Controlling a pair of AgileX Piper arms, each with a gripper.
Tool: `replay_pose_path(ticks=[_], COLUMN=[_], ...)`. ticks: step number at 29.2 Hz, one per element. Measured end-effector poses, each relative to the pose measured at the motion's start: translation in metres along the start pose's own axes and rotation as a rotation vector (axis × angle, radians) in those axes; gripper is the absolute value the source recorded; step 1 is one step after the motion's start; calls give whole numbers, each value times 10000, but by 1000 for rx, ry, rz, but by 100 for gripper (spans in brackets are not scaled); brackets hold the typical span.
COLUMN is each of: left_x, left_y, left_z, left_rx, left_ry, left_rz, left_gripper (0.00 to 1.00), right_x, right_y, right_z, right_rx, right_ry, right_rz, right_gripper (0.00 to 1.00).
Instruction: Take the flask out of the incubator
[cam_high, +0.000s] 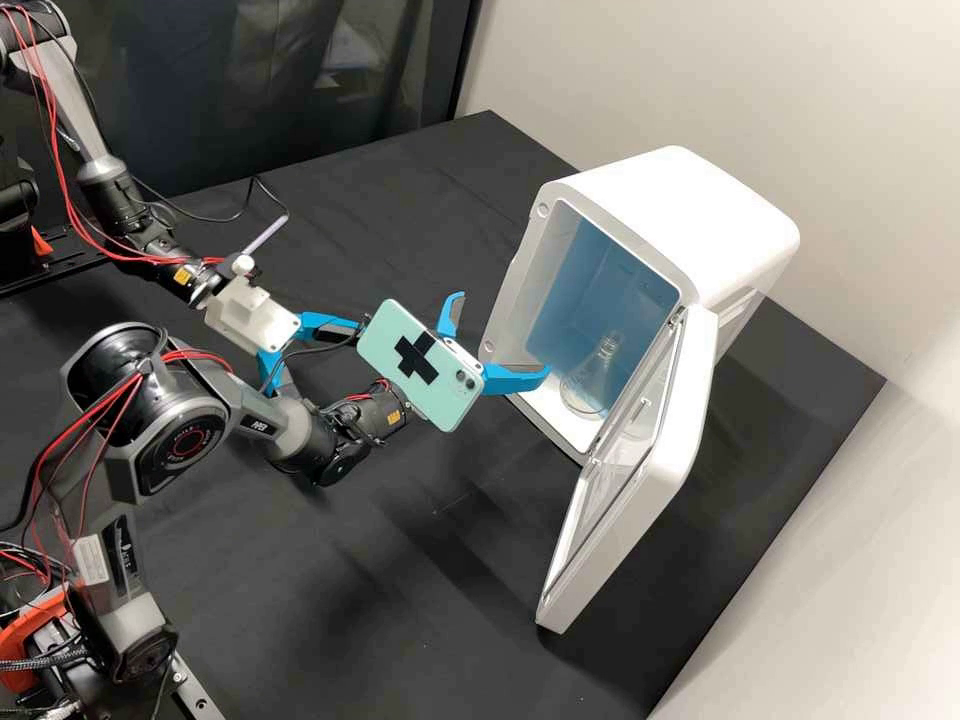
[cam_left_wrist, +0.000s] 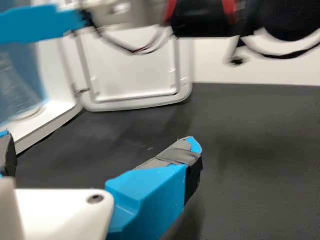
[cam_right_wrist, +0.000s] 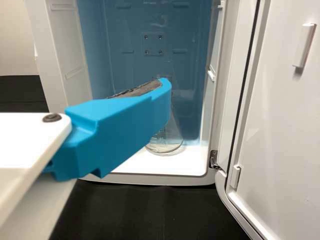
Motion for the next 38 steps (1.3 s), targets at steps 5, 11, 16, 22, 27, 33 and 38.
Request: replay_pose_path(ticks=[5, 11, 16, 22, 27, 33, 38], left_x=[-28, -74, -193, -276, -301, -349, -363], left_y=[88, 191, 289, 311, 278, 309, 351], left_z=[-148, -341, -474, -495, -496, -418, -373], left_rx=[-27, -48, -104, -130, -127, -114, -86], left_ry=[45, 105, 142, 142, 142, 112, 79], left_rz=[9, 17, 50, 61, 50, 72, 93], left_gripper=[100, 100, 100, 100, 100, 100, 100], right_x=[0, 0, 0, 0, 0, 0, 126], right_y=[0, 0, 0, 0, 0, 1, -78], right_z=[0, 0, 0, 0, 0, 1, -4], right_rx=[0, 0, 0, 0, 0, 1, -7], right_ry=[0, 0, 0, 0, 0, -1, -31], right_rz=[0, 0, 0, 0, 0, 2, 19], right_gripper=[100, 100, 100, 100, 100, 100, 100])
